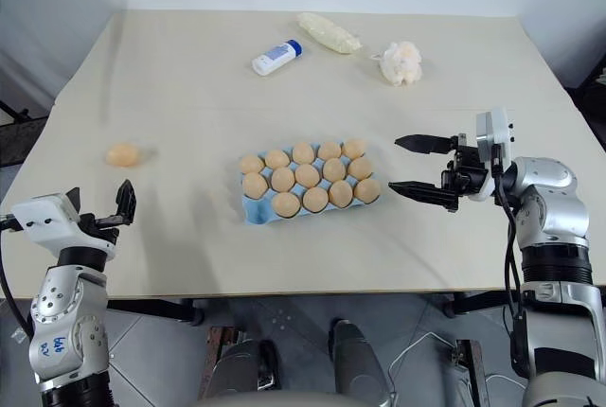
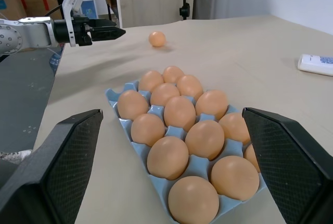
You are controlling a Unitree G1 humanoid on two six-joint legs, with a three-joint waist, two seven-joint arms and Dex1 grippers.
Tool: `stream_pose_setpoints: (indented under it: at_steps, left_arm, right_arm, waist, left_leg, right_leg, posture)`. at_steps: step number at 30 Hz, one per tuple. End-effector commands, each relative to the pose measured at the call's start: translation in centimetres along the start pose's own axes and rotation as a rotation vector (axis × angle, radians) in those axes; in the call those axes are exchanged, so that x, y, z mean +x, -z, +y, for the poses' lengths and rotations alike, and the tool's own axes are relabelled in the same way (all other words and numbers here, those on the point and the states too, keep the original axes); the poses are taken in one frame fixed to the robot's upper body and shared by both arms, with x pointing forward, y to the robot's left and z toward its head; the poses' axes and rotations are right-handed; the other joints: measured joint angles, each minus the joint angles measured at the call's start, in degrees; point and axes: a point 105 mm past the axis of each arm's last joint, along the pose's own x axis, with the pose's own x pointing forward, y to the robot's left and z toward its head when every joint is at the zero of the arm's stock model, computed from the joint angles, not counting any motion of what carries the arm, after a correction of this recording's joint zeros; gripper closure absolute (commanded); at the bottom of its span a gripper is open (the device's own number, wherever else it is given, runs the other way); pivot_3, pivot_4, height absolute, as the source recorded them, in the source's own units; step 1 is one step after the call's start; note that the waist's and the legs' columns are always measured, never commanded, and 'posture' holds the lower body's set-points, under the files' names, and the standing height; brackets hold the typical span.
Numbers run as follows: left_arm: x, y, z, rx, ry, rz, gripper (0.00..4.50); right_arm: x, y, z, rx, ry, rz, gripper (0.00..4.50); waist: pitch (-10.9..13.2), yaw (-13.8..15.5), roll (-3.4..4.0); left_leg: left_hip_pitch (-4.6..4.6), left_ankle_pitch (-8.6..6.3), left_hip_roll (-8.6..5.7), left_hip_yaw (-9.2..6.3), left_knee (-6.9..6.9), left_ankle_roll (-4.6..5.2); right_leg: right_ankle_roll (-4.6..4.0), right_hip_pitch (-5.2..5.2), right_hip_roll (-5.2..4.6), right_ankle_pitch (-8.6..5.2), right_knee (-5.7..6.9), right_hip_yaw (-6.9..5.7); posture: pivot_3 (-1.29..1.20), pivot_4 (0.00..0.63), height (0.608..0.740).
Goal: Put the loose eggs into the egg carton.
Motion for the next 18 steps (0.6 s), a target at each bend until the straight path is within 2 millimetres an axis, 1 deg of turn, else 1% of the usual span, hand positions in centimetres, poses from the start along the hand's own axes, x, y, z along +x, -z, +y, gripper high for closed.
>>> stream_pose_setpoints:
  at_steps: [1, 3, 8, 9, 12, 15, 18]
  left_arm:
    - [0.9, -1.8, 0.3, 0.024, 0.007, -0.061, 0.04]
    - [2.0, -2.3, 0.3, 0.032, 0.018, -0.072, 0.04]
    - [4.4, -3.5, 0.7, 0.063, 0.038, -0.102, 0.04]
    - [4.8, -3.6, 0.7, 0.07, 0.044, -0.105, 0.04]
    - [5.7, -3.8, 0.5, 0.085, 0.063, -0.118, 0.04]
    - [6.3, -4.0, 0.0, 0.086, 0.081, -0.129, 0.04]
    - [6.7, -4.1, 0.0, 0.09, 0.085, -0.132, 0.04]
  right_arm:
    - [0.5, -1.5, 0.4, -0.049, -0.073, -0.057, 0.0]
    - [0.9, -1.9, 0.2, -0.052, -0.062, -0.088, 0.0]
    - [1.6, -1.8, 0.0, -0.043, -0.054, -0.115, 0.0]
    - [1.7, -1.8, 0.0, -0.04, -0.048, -0.124, 0.0]
    - [1.8, -2.0, -0.2, -0.031, -0.023, -0.156, 0.0]
    - [1.9, -1.9, -0.1, -0.022, -0.014, -0.166, 0.0]
    - [1.9, -2.0, 0.0, -0.02, -0.01, -0.187, 0.0]
  waist:
    - [0.0, 0.0, 0.0]
    - [0.0, 0.0, 0.0]
    - [0.0, -0.1, 0.01]
    - [0.0, -0.1, 0.0]
    - [0.0, 0.0, 0.0]
    - [0.0, 0.0, 0.0]
    - [0.0, 0.1, 0.0]
  left_leg:
    - [0.0, 0.01, 0.01, 0.0, 0.0, 0.03]
    - [0.01, 0.03, 0.04, -0.02, 0.0, 0.02]
    - [0.01, 0.05, 0.09, -0.01, -0.02, 0.0]
    - [0.02, 0.03, 0.08, 0.03, -0.03, -0.01]
    - [0.01, 0.0, 0.11, 0.26, -0.07, -0.05]
    - [-0.01, -0.02, 0.15, 0.45, -0.17, -0.1]
    - [0.0, -0.02, 0.16, 0.46, -0.26, -0.14]
  right_leg:
    - [0.0, 0.0, 0.01, 0.0, 0.0, -0.01]
    - [0.02, 0.0, 0.06, 0.01, 0.03, -0.03]
    - [0.02, -0.01, 0.1, 0.03, 0.06, -0.06]
    - [0.15, -0.01, 0.1, 0.1, 0.06, -0.04]
    - [0.76, -0.03, 0.12, 0.44, 0.04, -0.11]
    - [0.75, -0.09, 0.15, 0.43, 0.01, -0.16]
    - [0.74, -0.09, 0.16, 0.43, -0.06, -0.17]
  posture:
    - [0.0, 0.15, 0.74]
    - [0.0, 0.15, 0.74]
    - [0.0, 0.15, 0.74]
    - [0.0, 0.15, 0.74]
    - [0.0, 0.15, 0.74]
    - [0.0, 0.15, 0.74]
    - [0.0, 0.15, 0.74]
